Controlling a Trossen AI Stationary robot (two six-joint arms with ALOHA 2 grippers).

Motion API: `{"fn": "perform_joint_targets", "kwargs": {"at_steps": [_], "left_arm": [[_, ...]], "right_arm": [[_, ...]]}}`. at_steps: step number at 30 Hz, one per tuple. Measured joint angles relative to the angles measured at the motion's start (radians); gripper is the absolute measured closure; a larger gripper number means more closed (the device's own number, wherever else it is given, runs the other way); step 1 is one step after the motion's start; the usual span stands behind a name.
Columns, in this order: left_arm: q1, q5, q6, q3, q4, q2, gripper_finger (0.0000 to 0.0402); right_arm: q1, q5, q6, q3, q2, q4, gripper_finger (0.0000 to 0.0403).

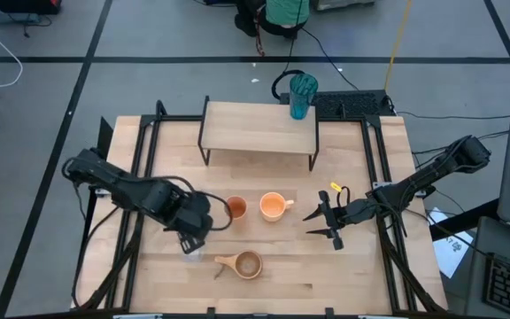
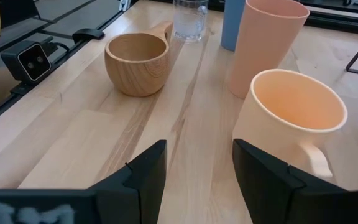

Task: Stack small to large cups/mugs on shelf
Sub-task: Put the light blue cup on the shelf

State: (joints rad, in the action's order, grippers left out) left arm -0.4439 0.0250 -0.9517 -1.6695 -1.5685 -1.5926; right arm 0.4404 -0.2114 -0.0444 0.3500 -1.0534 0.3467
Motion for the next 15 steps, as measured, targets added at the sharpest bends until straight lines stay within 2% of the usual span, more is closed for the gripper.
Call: {"fn": "perform_joint_targets", "kwargs": {"at_steps": [7,15], "left_arm": [[-0.002,0.001,0.057,0.0,-0.002,-0.018,0.0231],[0.007,0.0,0.032,0.0,-0.003,-0.018,0.0231]], "right_arm": [[0.0,0.001,0.0,0.0,0.0,-0.001,0.0229],[0.0,0.001,0.002,0.0,0.0,-0.001,0.0229]]}}
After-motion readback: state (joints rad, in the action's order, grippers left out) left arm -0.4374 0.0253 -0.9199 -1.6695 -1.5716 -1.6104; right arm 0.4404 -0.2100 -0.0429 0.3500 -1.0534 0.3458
